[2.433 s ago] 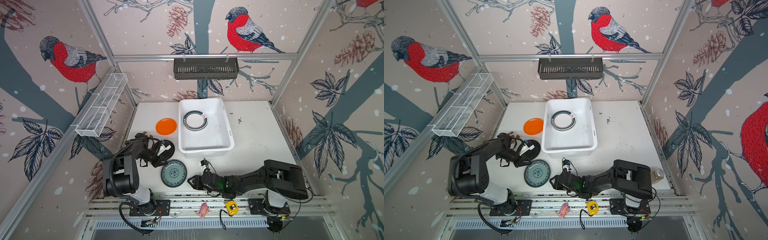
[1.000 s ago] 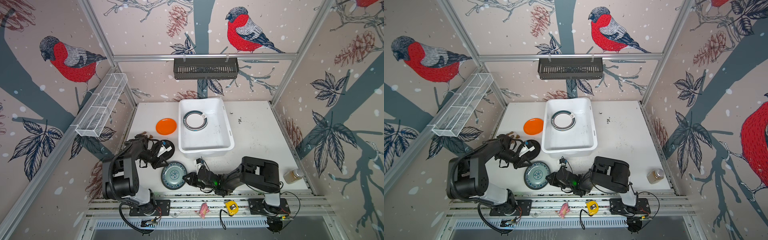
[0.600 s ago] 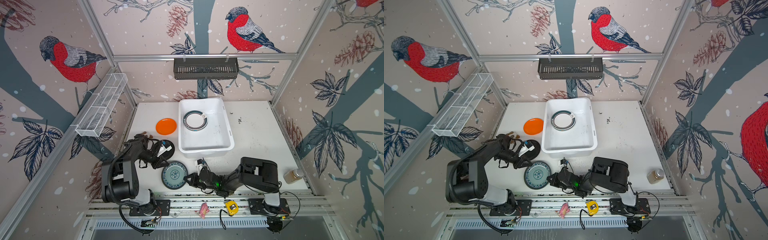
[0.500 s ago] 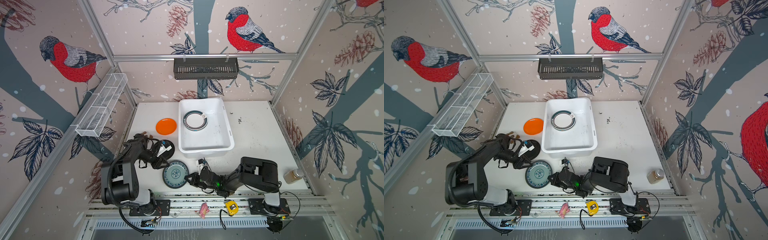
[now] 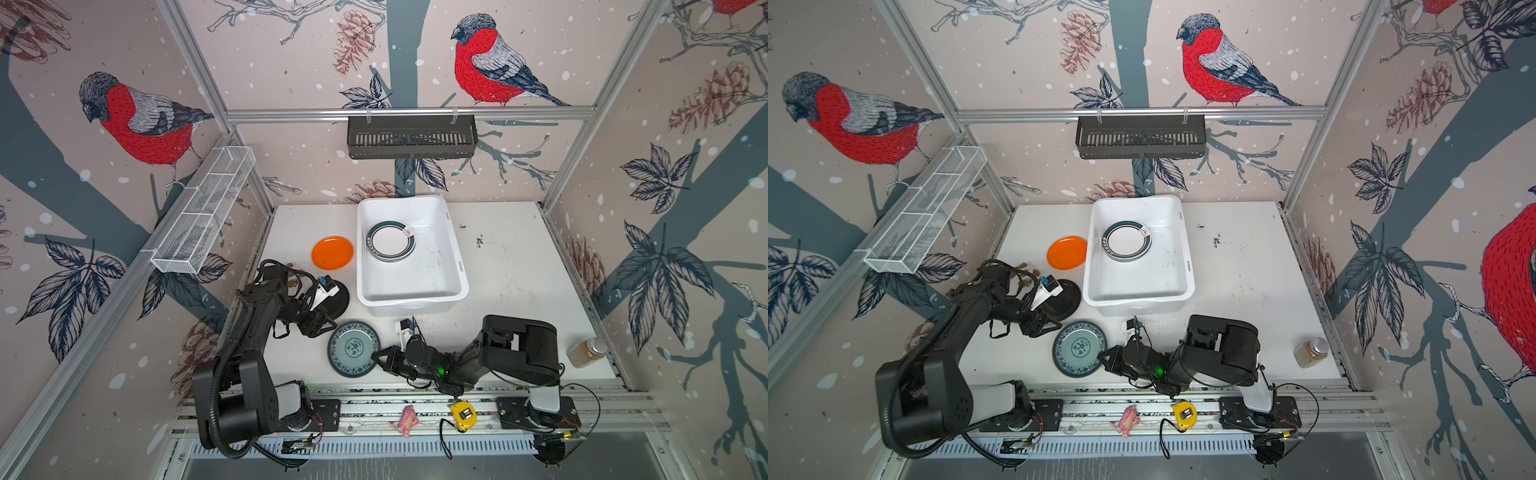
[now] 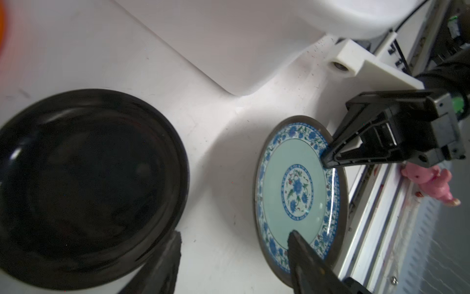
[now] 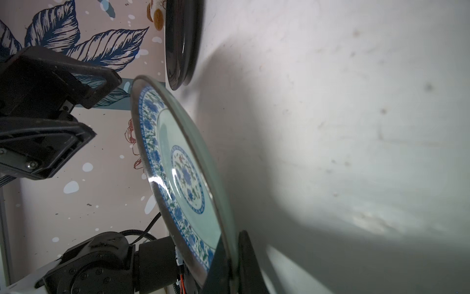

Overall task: Place the plates into the plastic bin on the countertop
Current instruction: 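Grip the blue-floral plate's rim with the right gripper while the left gripper withdraws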

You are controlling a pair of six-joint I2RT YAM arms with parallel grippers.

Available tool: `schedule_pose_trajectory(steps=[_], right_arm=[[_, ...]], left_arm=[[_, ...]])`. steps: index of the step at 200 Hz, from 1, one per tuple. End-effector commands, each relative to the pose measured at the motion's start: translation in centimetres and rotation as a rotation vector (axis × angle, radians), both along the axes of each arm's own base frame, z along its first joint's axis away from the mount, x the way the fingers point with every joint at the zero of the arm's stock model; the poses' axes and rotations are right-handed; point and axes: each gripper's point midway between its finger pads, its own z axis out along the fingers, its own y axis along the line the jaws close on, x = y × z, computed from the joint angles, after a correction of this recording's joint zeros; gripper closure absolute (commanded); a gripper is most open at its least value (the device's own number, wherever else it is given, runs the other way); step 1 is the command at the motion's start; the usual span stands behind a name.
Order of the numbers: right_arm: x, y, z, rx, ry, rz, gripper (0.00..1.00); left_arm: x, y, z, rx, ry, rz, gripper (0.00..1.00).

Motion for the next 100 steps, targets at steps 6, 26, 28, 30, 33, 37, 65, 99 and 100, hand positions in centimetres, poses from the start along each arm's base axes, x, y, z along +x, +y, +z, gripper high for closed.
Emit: schedule_pose_trajectory(steps=[6,26,28,30,33,37,65,99,100], right_arm=[[-0.1,0.6,2.1,0.111,0.002,0.003,0.96],[-0.3,0.5,2.1,0.11,0.0,0.005,0.96],[-0.3,0.4,2.0,0.108,0.001,0.005,0.96],[-0.3,0.4,2.1,0.109,0.0,0.005,0.96],[-0.3,0.4,2.1,0.107,0.0,0.006,0.96],[-0.3,0.4,2.1,0.104,-0.001,0.006,0.96],[-0.4,0.3,2.1,0.076,-0.011,0.015,0.97],[-0.7,0.2,2.2,0.038,-0.026,0.031,0.97],[-0.8,0.3,2.2,0.038,-0.027,0.032,0.96]], left_arm=[[1.9,0.8,1.6,0.016,-0.058,0.083,0.31],[2.7,1.1,2.8,0.017,-0.082,0.132,0.31],[2.8,1.1,3.0,0.019,-0.086,0.137,0.31],[2.9,1.2,3.1,0.02,-0.09,0.141,0.31],[3.0,1.2,3.3,0.019,-0.095,0.145,0.31],[3.1,1.2,3.5,0.018,-0.098,0.151,0.31],[4.2,1.5,5.9,0.011,-0.137,0.202,0.3],[5.7,2.2,8.7,-0.006,-0.2,0.31,0.3],[5.8,2.2,8.8,-0.007,-0.201,0.316,0.29]])
